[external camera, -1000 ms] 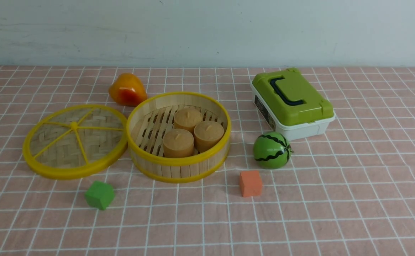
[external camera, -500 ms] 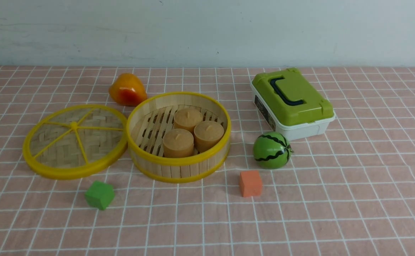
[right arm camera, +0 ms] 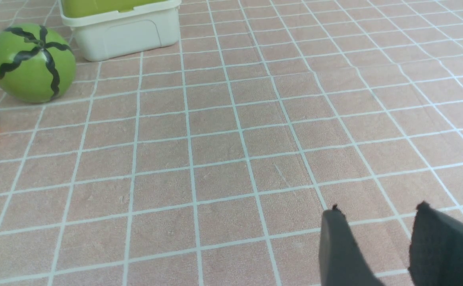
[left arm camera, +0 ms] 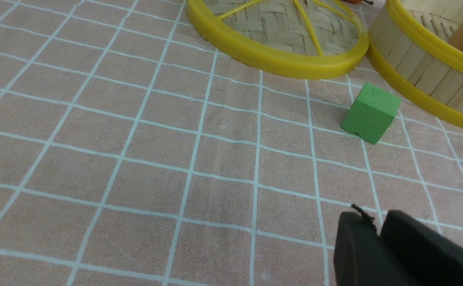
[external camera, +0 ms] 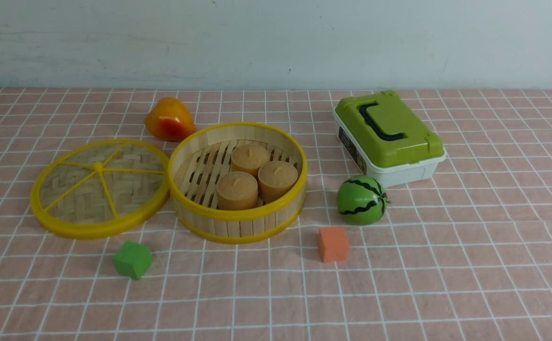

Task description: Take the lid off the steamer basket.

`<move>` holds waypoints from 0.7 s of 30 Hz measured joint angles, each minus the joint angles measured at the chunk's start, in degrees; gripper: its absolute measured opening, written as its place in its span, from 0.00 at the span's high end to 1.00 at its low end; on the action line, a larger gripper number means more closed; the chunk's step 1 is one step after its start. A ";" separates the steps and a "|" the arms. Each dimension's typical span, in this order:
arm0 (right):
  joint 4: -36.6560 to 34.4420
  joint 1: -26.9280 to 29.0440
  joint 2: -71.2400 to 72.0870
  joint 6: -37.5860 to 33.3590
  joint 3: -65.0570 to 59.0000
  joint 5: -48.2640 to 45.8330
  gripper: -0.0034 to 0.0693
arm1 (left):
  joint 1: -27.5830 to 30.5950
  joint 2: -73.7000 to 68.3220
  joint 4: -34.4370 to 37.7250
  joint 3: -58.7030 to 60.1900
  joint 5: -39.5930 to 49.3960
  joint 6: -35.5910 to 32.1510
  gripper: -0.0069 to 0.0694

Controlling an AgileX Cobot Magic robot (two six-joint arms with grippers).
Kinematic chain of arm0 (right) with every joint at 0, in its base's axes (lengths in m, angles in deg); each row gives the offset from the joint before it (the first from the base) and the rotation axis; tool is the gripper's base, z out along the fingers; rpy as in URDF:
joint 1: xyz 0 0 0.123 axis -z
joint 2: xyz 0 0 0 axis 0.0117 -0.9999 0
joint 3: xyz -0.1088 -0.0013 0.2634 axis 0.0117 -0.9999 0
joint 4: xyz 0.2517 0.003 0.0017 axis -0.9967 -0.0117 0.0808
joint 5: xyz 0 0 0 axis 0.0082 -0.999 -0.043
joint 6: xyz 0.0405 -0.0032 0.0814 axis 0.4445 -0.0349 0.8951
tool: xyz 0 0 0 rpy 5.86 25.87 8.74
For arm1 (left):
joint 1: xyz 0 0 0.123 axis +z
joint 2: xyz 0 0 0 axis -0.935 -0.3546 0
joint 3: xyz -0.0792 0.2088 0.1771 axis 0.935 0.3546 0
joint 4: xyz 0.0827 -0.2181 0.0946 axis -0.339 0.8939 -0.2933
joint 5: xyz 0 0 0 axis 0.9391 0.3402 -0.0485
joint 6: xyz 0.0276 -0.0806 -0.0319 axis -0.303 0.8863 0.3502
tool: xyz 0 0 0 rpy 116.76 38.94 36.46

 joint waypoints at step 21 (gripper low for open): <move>0.00 0.00 0.00 0.00 0.00 0.00 0.62 | 0.00 0.00 0.00 0.00 0.00 0.00 0.77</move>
